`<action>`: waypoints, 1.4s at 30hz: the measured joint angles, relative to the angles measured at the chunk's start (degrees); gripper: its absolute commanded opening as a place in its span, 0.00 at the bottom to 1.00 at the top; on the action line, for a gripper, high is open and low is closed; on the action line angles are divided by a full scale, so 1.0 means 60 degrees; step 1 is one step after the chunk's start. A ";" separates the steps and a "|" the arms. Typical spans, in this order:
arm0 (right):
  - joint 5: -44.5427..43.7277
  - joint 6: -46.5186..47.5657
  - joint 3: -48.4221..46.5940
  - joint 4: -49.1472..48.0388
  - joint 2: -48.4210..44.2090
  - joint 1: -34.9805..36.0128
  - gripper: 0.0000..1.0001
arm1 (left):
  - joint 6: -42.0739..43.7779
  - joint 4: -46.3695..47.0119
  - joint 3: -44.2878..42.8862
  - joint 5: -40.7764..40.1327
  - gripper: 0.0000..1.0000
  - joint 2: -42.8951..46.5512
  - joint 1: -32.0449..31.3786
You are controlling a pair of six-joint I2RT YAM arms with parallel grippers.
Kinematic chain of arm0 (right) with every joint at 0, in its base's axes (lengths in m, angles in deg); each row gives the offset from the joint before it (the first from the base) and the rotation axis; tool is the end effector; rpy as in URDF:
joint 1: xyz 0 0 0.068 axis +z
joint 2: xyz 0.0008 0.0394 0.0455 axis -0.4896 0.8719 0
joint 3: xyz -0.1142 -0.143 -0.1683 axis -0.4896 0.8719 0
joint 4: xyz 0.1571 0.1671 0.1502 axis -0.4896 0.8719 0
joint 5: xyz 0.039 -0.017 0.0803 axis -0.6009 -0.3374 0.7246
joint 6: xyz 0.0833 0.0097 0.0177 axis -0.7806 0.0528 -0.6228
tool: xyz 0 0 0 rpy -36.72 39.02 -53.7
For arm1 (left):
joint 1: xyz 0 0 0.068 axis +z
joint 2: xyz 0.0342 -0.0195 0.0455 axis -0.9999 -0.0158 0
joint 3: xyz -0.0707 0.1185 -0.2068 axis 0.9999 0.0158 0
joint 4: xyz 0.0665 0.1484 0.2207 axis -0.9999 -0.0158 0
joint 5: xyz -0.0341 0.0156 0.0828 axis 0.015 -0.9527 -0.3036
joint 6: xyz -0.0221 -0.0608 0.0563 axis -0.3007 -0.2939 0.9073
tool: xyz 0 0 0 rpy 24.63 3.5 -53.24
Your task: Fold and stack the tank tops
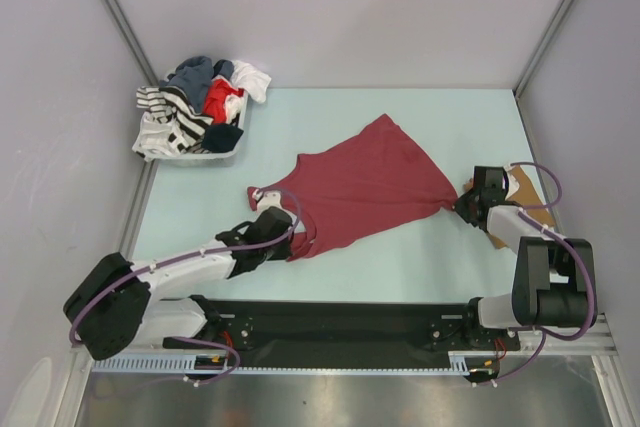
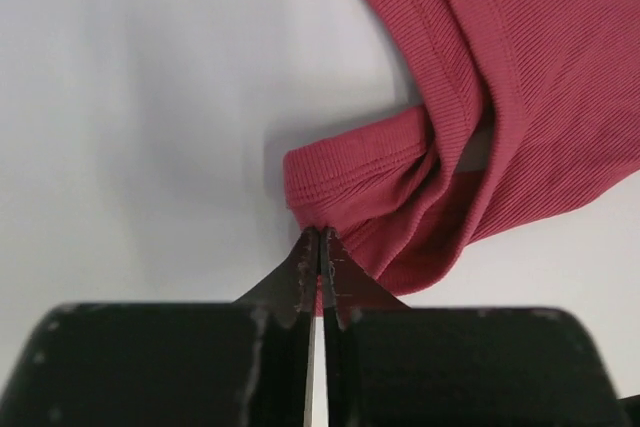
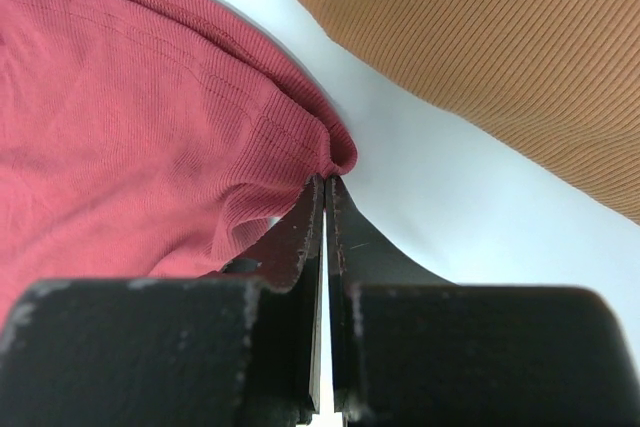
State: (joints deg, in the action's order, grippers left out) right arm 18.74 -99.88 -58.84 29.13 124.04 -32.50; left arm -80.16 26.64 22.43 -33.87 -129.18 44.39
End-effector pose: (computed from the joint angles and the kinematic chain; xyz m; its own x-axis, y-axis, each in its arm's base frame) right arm 0.2969 -0.0252 0.0972 -0.4966 0.6843 -0.5341 0.6065 0.7137 0.3505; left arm 0.1987 -0.1671 0.0962 -0.7923 -0.1254 -0.5971 0.0314 0.9690 -0.2452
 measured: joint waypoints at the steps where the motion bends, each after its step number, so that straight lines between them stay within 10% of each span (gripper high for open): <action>1: 0.0000 0.0004 0.0000 0.0000 -0.0015 0.0000 0.00 | -0.0069 0.0058 0.0058 0.0000 0.00 0.0000 -0.0029; 12: 0.0000 0.0004 0.0000 0.0000 -0.0200 0.0000 0.00 | -0.0860 -0.0976 0.0284 0.0062 0.00 0.1446 0.0259; 21: 0.0062 0.0036 0.0000 0.0015 -0.0408 0.0102 0.00 | -0.1319 -0.2011 0.0947 0.2364 0.00 0.4233 0.4076; 42: -0.0117 0.0131 -0.3191 0.1515 0.1045 0.0867 0.05 | -0.1971 -0.2816 0.0528 0.4779 0.07 0.2422 0.5756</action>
State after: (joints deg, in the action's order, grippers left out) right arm 18.04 -99.10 -77.98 38.22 130.31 -27.29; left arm -91.98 9.74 25.60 -5.19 -114.64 78.92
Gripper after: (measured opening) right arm 0.016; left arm 0.012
